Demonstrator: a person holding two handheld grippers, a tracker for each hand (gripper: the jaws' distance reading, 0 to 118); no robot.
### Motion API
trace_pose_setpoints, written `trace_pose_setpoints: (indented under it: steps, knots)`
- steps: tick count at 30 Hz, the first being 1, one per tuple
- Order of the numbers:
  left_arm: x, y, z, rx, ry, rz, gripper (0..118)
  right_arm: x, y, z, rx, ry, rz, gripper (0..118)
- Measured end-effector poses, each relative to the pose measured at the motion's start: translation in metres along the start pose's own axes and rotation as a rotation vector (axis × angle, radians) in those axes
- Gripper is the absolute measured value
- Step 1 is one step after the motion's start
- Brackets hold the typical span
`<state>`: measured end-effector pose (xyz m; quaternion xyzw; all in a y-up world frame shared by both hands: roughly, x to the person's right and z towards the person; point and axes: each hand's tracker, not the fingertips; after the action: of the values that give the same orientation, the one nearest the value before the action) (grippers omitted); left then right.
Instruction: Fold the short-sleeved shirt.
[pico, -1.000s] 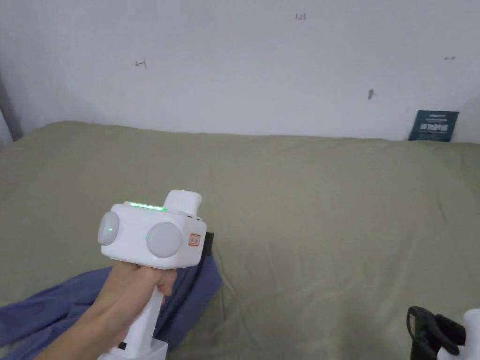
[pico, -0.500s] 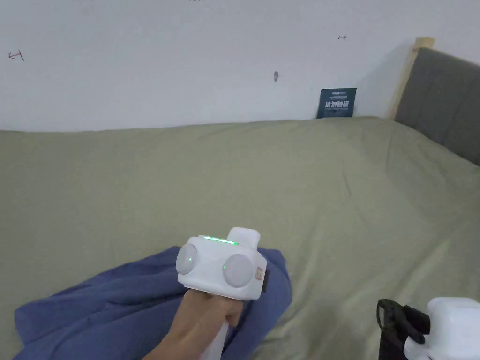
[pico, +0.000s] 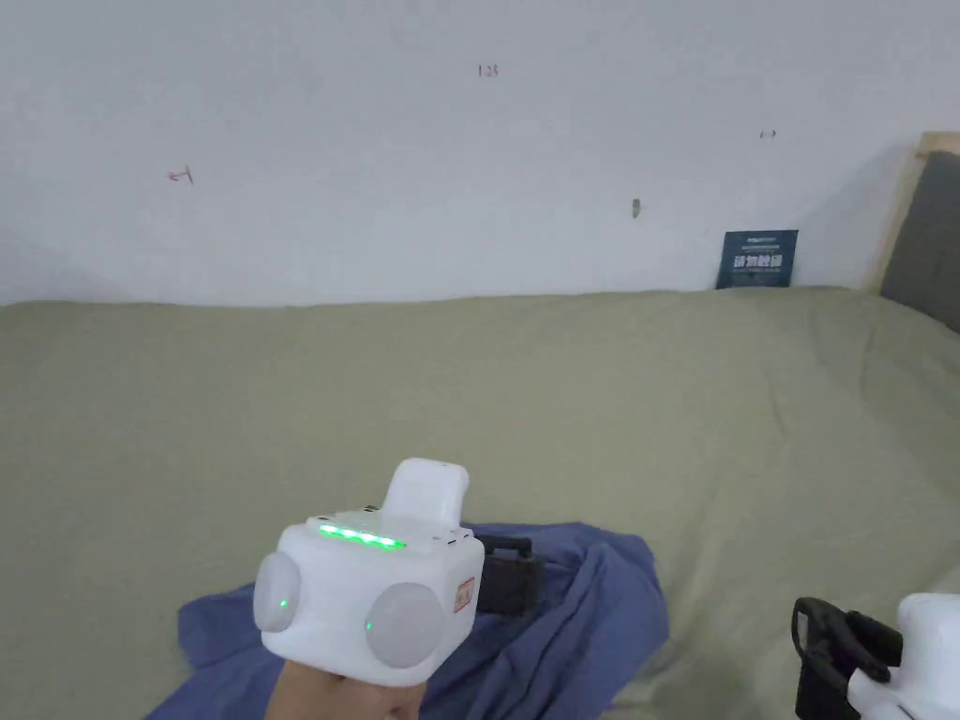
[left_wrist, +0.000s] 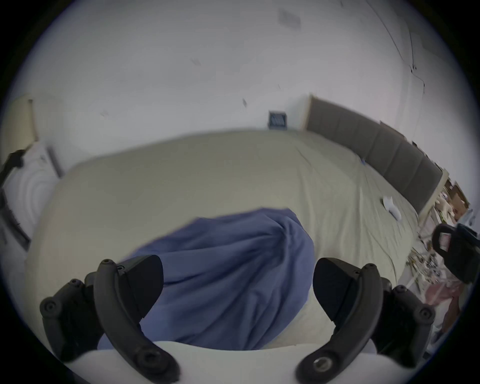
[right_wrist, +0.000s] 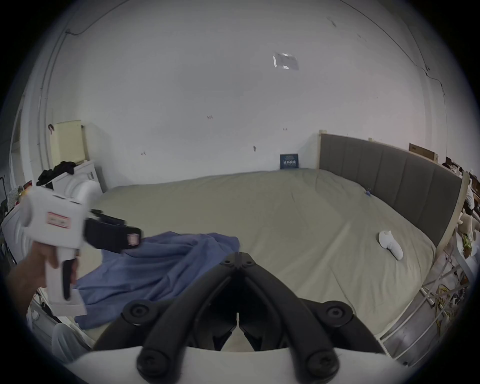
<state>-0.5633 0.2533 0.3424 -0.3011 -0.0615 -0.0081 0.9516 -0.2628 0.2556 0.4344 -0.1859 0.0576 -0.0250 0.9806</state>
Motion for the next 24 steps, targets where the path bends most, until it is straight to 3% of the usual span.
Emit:
trace_pose_setpoints:
  steps: [2, 3, 4, 6, 14, 24]
  knots:
    - [-0.018, -0.006, 0.050, 0.097, 0.066, 0.018, 97, -0.012, 0.004, 0.007, 0.025, 0.023, 0.005, 1]
    - [-0.027, -0.011, 0.074, 0.144, 0.104, 0.027, 79, -0.017, 0.005, 0.011, 0.042, 0.034, 0.007, 1]
    - [-0.035, -0.014, 0.096, 0.174, 0.136, 0.031, 59, -0.023, 0.006, 0.015, 0.052, 0.042, 0.012, 1]
    - [-0.051, -0.026, 0.138, 0.232, 0.207, 0.035, 0, -0.034, 0.008, 0.024, 0.083, 0.071, 0.025, 1]
    - [-0.092, -0.082, 0.237, 0.326, 0.399, 0.099, 0, -0.068, 0.003, 0.047, 0.160, 0.081, 0.084, 1]
    - [-0.132, -0.105, 0.242, 0.295, 0.407, 0.213, 0, -0.080, 0.000, 0.053, 0.146, 0.088, 0.061, 1]
